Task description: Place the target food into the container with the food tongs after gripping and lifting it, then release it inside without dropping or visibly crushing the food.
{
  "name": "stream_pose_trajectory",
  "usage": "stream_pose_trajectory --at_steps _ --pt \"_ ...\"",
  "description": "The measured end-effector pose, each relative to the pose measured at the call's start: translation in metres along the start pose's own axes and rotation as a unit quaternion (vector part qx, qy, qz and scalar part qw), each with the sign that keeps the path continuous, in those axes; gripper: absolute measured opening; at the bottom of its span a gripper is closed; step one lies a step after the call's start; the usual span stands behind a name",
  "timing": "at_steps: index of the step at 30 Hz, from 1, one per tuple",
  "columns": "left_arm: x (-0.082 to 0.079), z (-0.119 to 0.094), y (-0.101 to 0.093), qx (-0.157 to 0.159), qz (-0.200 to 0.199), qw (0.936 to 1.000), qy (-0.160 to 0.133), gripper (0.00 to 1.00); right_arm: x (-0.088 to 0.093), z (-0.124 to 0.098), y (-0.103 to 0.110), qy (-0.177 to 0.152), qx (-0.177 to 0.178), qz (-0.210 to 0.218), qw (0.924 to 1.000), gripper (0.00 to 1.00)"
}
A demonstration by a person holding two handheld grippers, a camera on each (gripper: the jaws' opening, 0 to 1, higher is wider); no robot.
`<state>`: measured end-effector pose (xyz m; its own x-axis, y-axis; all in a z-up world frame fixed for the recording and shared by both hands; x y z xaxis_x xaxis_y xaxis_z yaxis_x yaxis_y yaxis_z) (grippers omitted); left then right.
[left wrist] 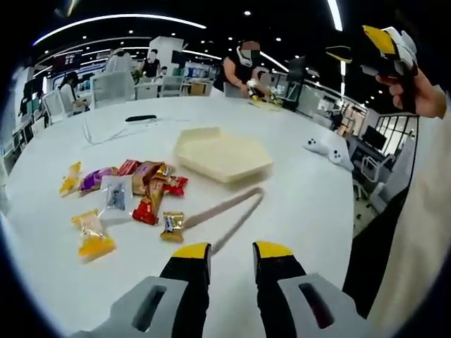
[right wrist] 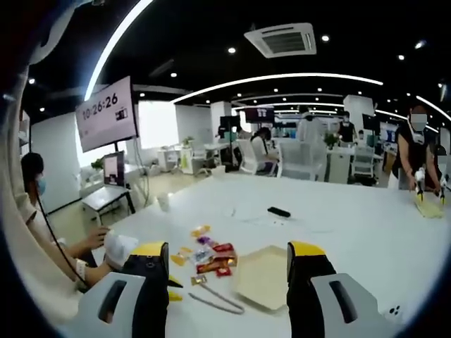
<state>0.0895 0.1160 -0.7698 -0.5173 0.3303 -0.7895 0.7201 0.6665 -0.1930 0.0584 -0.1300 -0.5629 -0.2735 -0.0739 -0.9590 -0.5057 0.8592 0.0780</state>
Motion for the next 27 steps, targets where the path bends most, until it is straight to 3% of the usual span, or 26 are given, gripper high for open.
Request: stream_pose_trajectory --at_steps 6,12,27 --pt "0.002 0.007 0.001 0.007 -0.004 0.9998 0.019 0.20 0.005 -0.003 -0.004 0.009 0.012 0.015 0.9998 0.69" --pt "-0.003 0.010 0.004 0.006 0.001 0.9998 0.021 0.19 0.003 -0.005 -0.008 0.005 0.020 0.021 0.9996 0.68" --pt "-0.001 0.027 0.013 0.018 0.056 0.9963 0.062 0.10 0.002 -0.010 -0.009 0.012 0.031 0.025 0.9991 0.68"
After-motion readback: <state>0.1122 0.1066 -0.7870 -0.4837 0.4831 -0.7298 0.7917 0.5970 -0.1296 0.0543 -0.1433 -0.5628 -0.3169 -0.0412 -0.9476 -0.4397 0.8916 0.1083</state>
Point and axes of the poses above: the point that each gripper's makers call its tool centre point, and the gripper's own axes: z roughly forward along the fingers, y roughly to its left, x roughly out of its underside, the point moved 9 cm from there along -z, roughly backward along the fingers, and after that the axes turned 1 degree about z, right-handed, at the moved point
